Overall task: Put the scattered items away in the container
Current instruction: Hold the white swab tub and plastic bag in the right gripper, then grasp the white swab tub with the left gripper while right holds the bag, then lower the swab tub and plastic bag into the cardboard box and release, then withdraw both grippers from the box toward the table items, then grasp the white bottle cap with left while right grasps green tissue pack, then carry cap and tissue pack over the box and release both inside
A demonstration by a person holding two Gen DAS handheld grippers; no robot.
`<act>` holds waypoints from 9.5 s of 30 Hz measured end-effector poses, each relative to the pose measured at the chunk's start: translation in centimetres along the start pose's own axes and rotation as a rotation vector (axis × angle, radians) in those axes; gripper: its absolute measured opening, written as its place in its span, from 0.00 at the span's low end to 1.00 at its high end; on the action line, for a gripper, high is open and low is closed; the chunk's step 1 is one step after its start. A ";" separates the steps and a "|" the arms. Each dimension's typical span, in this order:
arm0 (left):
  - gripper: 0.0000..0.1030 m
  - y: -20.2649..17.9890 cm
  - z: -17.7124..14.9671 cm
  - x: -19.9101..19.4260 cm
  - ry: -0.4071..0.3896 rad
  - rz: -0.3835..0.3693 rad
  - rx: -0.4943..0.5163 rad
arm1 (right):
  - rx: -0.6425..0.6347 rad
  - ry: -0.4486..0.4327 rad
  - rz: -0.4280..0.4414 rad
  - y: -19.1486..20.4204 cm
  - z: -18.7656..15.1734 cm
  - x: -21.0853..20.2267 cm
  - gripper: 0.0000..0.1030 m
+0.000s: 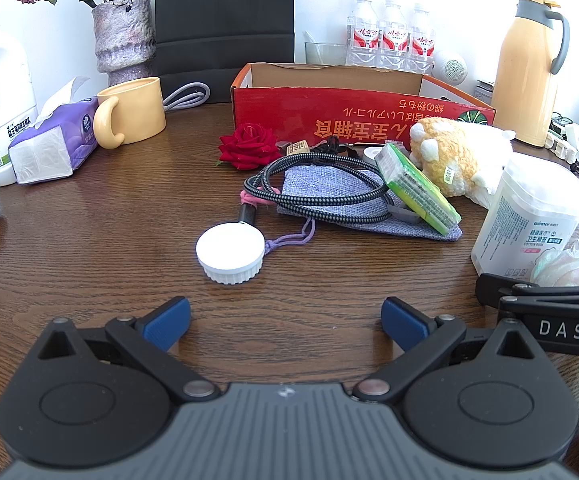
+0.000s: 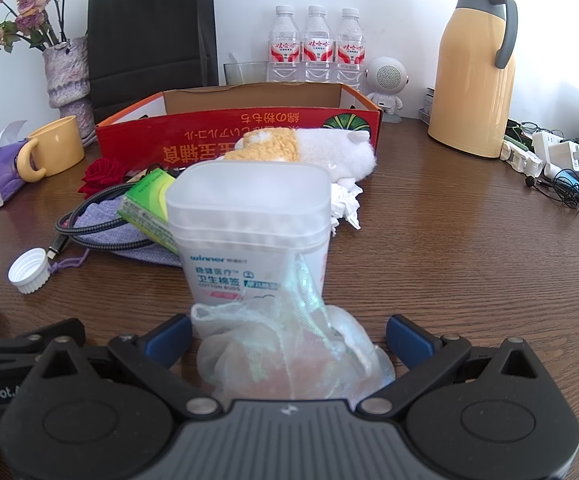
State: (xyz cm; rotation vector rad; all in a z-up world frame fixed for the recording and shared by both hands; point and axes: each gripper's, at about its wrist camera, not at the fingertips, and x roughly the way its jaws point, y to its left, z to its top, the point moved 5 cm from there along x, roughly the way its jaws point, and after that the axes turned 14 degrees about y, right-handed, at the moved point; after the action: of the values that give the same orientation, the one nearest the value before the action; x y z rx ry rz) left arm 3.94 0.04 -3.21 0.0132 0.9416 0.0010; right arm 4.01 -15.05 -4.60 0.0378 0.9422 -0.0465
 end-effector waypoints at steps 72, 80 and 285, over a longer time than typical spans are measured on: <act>1.00 -13.1 2.7 -1.0 -0.084 -0.339 0.380 | -0.035 -0.012 -0.005 -8.7 -3.7 -4.7 0.47; 1.00 -14.9 3.4 0.5 -0.050 -0.183 0.257 | -0.017 -0.008 0.031 -10.6 -3.4 -3.9 0.51; 0.40 -0.1 0.9 -7.1 -0.220 -0.107 0.014 | -0.139 -0.269 0.124 -2.2 0.5 -9.7 0.16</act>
State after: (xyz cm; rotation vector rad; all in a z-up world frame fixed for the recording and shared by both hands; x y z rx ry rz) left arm 0.44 -0.09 3.07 -0.0241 0.7209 -0.1039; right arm -1.39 -17.09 3.50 -0.0378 0.6703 0.1265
